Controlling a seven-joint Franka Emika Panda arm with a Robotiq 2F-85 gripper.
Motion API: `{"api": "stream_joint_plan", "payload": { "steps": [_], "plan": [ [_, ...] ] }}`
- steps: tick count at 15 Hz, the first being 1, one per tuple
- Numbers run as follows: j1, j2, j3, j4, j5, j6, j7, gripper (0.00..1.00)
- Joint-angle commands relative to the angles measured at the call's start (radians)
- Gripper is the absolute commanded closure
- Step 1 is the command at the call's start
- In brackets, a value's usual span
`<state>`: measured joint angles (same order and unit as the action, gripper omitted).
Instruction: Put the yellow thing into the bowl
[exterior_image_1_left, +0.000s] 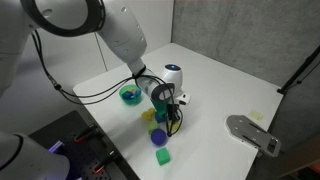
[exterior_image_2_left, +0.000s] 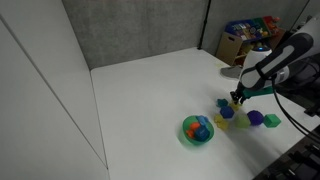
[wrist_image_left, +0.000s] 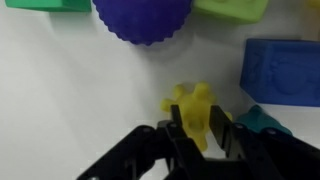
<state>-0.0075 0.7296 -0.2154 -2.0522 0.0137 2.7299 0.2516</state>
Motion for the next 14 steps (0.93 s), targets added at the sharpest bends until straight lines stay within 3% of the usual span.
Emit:
{"api": "stream_joint_plan", "payload": {
  "steps": [1,2,4,5,9,14],
  "plan": [
    [0.02,-0.001,-0.019,0.01,-0.01,0.006,0.019,0.32],
    [0.022,0.0,-0.021,0.011,-0.01,0.007,0.019,0.25],
    [0.027,0.001,-0.026,0.013,-0.012,0.012,0.021,0.62],
    [0.032,0.001,-0.032,0.012,-0.016,0.018,0.023,0.63],
    [0.053,0.001,-0.055,0.008,-0.025,0.049,0.03,0.95],
    [0.062,-0.01,-0.065,-0.002,-0.022,0.061,0.025,0.98]
  ]
}}
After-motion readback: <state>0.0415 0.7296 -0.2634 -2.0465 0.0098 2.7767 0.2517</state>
